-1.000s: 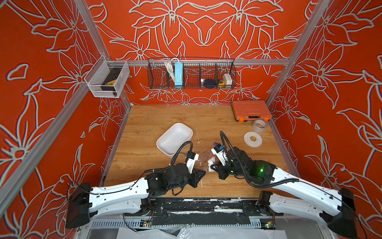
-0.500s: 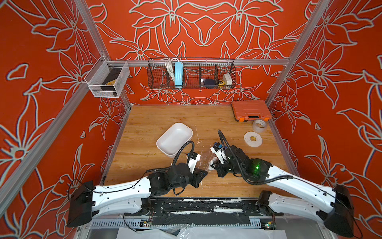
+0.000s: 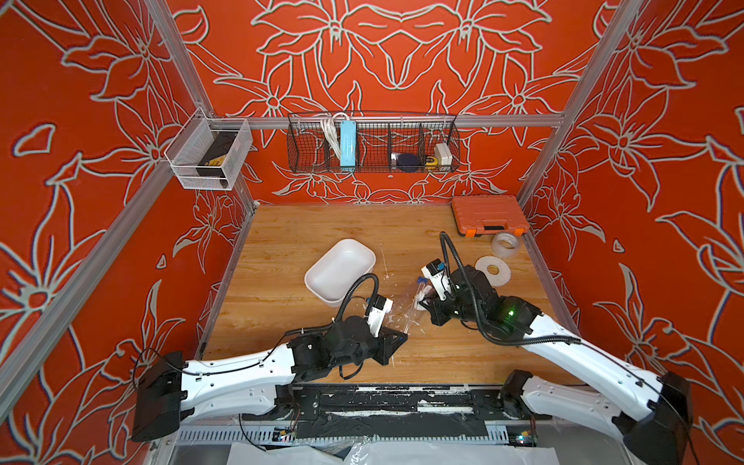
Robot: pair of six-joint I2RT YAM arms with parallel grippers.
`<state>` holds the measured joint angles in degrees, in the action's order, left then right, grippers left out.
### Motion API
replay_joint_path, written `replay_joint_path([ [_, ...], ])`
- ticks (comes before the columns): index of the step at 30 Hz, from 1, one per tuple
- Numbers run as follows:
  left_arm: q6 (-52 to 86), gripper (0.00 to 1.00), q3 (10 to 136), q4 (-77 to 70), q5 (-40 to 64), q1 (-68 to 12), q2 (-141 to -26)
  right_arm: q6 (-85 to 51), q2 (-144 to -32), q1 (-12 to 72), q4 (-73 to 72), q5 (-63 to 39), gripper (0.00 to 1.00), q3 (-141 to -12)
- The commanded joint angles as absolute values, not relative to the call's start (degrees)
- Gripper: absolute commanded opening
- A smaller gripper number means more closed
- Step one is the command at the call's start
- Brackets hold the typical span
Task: Wipe the exteriors of test tubes
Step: Wipe the dirt from the test tube.
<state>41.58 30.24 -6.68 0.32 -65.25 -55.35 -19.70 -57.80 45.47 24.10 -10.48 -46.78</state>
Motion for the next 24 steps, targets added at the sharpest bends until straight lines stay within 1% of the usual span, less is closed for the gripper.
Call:
replay_joint_path([
  [1, 42.01, 0.08, 30.27, -7.56, 0.88, -65.31, -54.42, -18.13, -57.92, 44.91, 24.45, -12.14, 0.0, -48.54],
  [11, 42.01, 0.08, 30.15, -7.03, -0.24, -65.29, -53.44, -20.37, -57.14, 45.13, 22.64, -14.45, 0.0, -45.97],
  [14, 41.84, 0.08, 30.27, -7.08, -0.61, -65.24, -53.28, -20.82, -56.46, 45.6, 22.76, -13.76, 0.0, -45.31],
  [24, 41.75, 0.08, 31.38, -7.47, -0.53, -65.22, -54.25, -22.9, -55.24, 51.4, 22.76, -9.32, 0.0, -44.3],
])
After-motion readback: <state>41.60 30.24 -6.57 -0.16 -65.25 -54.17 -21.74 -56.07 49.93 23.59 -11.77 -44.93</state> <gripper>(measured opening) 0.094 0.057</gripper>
